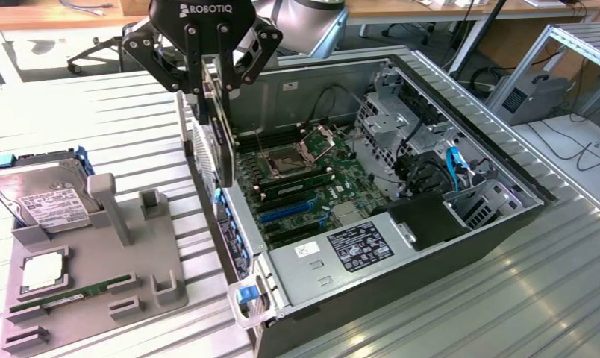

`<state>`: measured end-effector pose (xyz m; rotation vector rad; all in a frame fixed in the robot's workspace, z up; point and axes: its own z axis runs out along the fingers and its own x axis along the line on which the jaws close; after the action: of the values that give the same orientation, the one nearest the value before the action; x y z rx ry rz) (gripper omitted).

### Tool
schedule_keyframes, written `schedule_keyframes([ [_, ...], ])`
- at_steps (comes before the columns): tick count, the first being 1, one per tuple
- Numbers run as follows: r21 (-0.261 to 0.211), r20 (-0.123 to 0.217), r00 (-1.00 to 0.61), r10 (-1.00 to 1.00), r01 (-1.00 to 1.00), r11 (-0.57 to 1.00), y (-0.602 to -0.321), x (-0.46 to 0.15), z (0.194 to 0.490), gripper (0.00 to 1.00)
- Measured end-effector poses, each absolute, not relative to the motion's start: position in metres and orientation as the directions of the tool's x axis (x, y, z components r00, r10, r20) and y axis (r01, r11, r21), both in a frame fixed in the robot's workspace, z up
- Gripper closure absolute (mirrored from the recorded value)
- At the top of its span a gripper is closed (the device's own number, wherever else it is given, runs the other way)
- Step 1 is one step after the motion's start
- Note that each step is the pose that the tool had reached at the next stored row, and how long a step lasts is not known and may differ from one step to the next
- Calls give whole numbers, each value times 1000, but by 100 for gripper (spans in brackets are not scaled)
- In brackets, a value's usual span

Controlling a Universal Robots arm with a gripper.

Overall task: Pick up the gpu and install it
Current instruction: 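Pick up the gpu and move the gpu toward the slot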

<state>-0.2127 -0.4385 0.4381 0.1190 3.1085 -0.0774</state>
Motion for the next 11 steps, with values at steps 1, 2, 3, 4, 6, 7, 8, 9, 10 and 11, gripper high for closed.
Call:
schedule_keyframes([
  [1,-49,-32,-997,76,77,996,-438,-212,438,73],
  [2,-49,-32,-997,76,77,996,-438,-212,438,73],
  [3,-49,-32,-997,76,77,996,-438,-212,438,73],
  [4,-49,-32,-997,76,77,996,-438,-212,438,73],
  [6,-49,-32,-997,76,77,996,-438,-211,438,73],
  [7,-49,-32,-997,76,77,996,-438,-211,438,73],
  [8,-49,-32,-997,76,77,996,-438,-210,438,73],
  [9,-49,-32,-997,76,77,996,-438,-210,438,73],
  [10,-49,-32,-997,76,77,996,-438,-210,438,73],
  [11,-49,-32,-997,76,77,996,-438,-209,438,73],
])
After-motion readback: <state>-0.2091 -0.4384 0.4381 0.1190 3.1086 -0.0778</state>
